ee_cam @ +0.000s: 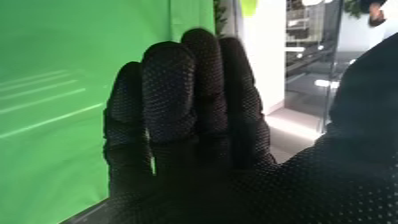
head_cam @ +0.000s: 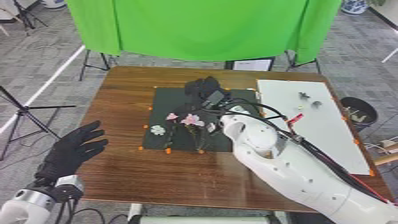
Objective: Arrange flowers
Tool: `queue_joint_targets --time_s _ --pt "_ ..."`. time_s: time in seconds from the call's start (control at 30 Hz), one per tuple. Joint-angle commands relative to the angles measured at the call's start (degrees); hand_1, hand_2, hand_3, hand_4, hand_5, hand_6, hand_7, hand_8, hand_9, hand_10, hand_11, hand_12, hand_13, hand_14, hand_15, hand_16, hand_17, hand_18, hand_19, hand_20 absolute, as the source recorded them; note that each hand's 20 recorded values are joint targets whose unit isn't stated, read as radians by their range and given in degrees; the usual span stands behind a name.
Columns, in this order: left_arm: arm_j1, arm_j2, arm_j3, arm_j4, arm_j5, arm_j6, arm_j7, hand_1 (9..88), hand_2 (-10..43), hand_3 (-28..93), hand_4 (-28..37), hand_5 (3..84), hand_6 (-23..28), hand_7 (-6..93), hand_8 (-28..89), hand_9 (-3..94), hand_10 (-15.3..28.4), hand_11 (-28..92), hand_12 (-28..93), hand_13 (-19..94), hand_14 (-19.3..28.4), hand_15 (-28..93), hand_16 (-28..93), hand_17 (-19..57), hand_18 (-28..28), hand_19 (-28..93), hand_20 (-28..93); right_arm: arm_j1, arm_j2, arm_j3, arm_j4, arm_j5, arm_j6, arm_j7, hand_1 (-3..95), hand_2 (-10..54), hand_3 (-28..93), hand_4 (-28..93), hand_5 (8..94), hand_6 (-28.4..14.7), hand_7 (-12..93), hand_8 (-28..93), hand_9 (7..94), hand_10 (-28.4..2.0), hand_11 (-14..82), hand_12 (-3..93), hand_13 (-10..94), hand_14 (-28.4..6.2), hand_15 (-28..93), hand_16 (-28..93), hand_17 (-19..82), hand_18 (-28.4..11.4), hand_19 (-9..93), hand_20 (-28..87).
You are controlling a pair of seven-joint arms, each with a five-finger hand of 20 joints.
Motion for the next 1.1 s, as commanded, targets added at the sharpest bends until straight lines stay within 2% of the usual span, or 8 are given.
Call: queue_joint_targets --time_s 0.03,0.07,0.13,0.27,0.37,0.53,0.83,1.1 --pt "1.7 -1.17 -0.74 -0.57 0.03 0.33 -0.08 24.0 0.4 72 -28.3 32.0 5.7 18.2 -10 27.3 13.4 25 17 20 17.8 47 -4 -9.5 22.0 42 9 0.36 7.45 7.28 -2.07 -0.2 -11.02 8.22 7.9 -8.5 82 -28 37.7 -3.2 38 -16 43.6 -12.4 34.0 27.7 46 -10.5 65 22 15 -20.5 64 43" --pt "1.75 -1.19 -0.8 -0.6 0.03 0.37 -0.11 24.0 0.4 72 -28.3 32.1 5.7 18.2 -10 27.3 13.4 25 17 20 17.8 47 -4 -9.5 22.0 42 9 0.27 8.47 8.17 -1.95 0.95 -12.61 10.16 9.5 -8.9 85 -28 32.8 -3.7 38 -16 38.4 -13.0 31.3 27.5 42 -10.6 61 20 14 -20.5 63 43" --pt "1.83 -1.18 -0.85 -0.57 0.0 0.36 -0.16 24.1 0.4 72 -28.3 32.1 5.7 18.1 -10 27.3 13.4 25 17 20 17.8 47 -4 -9.6 22.1 42 9 -0.5 10.08 10.57 -1.28 2.89 -15.47 13.02 14.3 -9.4 89 -28 21.4 -5.4 31 -12 25.7 -14.2 18.7 28.1 30 -11.9 41 18 9 -20.7 57 39" --pt "2.46 -1.45 -1.16 -0.73 0.08 0.35 -0.11 24.0 0.4 72 -28.3 32.1 5.7 18.2 -10 27.3 13.5 25 17 20 17.8 47 -5 -9.6 22.1 42 9 -2.07 11.89 14.29 0.18 5.6 -21.83 18.75 20.8 -9.5 92 -25 16.7 -6.4 22 -9 19.8 -14.5 7.7 29.5 22 -14.0 22 26 3 -21.6 53 33" --pt "2.64 -1.6 -1.3 -0.75 0.05 0.5 -0.03 24.1 0.4 72 -28.3 32.1 5.7 18.1 -10 27.3 13.5 25 17 20 17.8 47 -4 -9.6 22.0 42 9 -3.96 13.36 15.7 0.77 5.64 -22.52 20.12 22.4 -9.5 91 -27 14.4 -7.3 19 -8 17.5 -14.8 4.2 29.7 21 -14.6 18 28 2 -21.7 51 30" --pt "2.34 -1.5 -1.27 -0.58 0.1 0.13 -0.29 24.1 0.4 72 -28.3 32.1 5.7 18.1 -10 27.3 13.5 25 17 20 17.8 47 -4 -9.5 22.0 42 9 -8.06 16.37 17.11 0.28 3.97 -20.41 21.71 21.6 -9.5 90 -28 15.3 -7.4 20 -7 20.9 -14.7 5.1 28.8 26 -13.3 19 28 2 -21.9 53 30" --pt "2.48 -1.41 -1.57 -0.53 -0.08 -0.19 -0.38 24.2 0.5 73 -28.3 32.1 5.7 18.1 -10 27.2 13.5 25 17 20 17.8 47 -4 -9.5 22.0 41 9 -11.12 18.85 16.78 1.8 0.45 -15.18 27.14 22.2 -9.5 89 -28 24.4 -4.6 38 -17 32.8 -12.9 28.7 25.4 40 -8.5 44 18 7 -21.1 59 33" --pt "2.39 -1.08 -1.65 -0.51 -0.02 -0.13 -0.41 24.2 0.5 73 -28.3 32.0 5.7 18.2 -10 27.2 13.5 25 17 20 17.8 47 -4 -9.6 22.0 41 9 -9.92 20.24 13.17 4.79 -5.35 -9.13 29.81 26.6 -9.5 91 -28 32.8 -2.3 43 -20 41.1 -11.5 34.7 23.7 50 -6.6 51 17 11 -20.3 64 35"
